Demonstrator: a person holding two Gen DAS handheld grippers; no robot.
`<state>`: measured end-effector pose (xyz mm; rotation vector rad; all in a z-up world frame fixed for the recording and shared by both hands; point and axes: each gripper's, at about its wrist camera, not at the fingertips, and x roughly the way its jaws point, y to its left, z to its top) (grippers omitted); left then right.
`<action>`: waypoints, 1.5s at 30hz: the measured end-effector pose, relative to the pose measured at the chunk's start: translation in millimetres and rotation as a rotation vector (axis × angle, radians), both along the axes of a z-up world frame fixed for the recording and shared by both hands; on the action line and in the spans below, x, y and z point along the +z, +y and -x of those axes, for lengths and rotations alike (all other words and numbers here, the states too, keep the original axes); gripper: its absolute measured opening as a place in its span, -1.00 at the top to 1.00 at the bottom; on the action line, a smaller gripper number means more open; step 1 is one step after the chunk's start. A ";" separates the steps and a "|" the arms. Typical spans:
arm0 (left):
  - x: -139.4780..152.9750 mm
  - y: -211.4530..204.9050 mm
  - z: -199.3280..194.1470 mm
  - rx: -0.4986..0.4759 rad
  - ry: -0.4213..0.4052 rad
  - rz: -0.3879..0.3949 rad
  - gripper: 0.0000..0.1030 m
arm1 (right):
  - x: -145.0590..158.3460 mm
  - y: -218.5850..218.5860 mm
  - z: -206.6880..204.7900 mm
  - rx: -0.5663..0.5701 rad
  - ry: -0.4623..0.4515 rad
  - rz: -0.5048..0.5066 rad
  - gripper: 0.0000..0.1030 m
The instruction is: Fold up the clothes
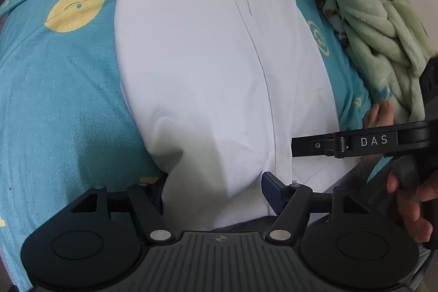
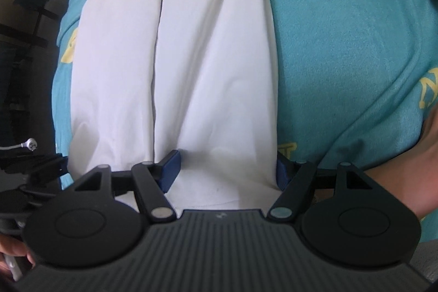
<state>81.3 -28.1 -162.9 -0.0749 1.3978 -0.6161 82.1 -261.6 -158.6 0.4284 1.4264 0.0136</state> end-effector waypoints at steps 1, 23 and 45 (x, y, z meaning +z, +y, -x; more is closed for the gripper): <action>0.0 -0.6 1.1 0.005 -0.004 -0.008 -0.11 | 0.4 2.7 0.6 0.013 -0.003 0.008 -0.37; 98.4 32.8 -20.2 0.231 -0.117 0.251 0.85 | 85.5 -13.2 41.4 -0.006 -0.472 -0.168 0.77; 183.5 69.9 121.8 0.218 -0.225 0.284 0.87 | 150.5 -44.0 122.6 -0.040 -0.667 -0.235 0.78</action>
